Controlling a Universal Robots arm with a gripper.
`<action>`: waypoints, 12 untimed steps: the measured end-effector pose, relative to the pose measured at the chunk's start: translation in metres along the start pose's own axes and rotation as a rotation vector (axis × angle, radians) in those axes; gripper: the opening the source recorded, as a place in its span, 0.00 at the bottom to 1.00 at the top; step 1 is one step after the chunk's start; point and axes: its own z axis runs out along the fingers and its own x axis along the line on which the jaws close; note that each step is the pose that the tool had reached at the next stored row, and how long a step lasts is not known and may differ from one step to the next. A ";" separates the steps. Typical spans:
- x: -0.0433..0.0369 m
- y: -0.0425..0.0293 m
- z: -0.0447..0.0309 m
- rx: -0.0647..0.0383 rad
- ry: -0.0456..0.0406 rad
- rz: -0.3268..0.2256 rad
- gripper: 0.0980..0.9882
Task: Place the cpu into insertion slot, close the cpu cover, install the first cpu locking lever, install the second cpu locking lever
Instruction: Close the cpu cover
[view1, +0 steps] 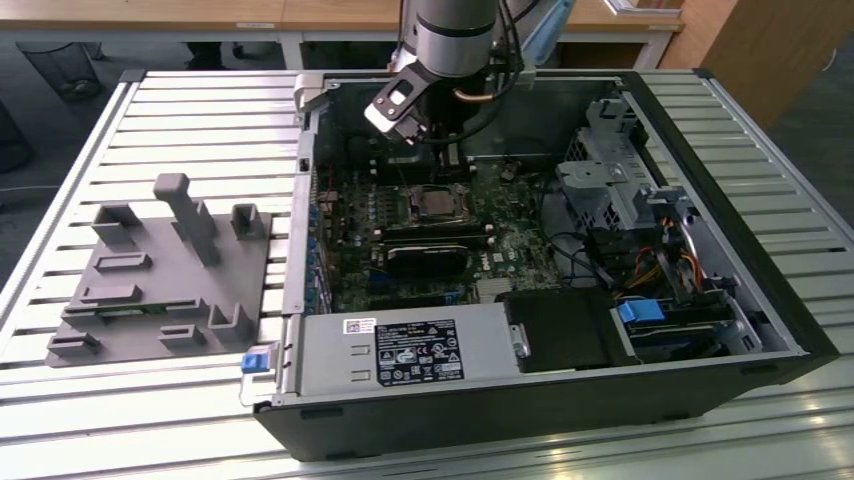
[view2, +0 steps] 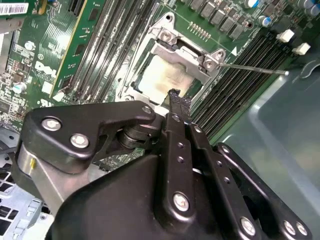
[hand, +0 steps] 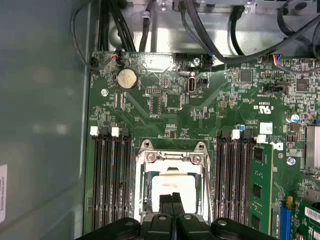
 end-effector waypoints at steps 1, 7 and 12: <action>0.0000 -0.0010 0.0000 0.000 0.0001 0.000 0.02; 0.0001 -0.0064 -0.0001 0.000 0.0001 0.000 0.02; 0.0001 -0.0062 0.0000 0.000 -0.0001 0.000 0.02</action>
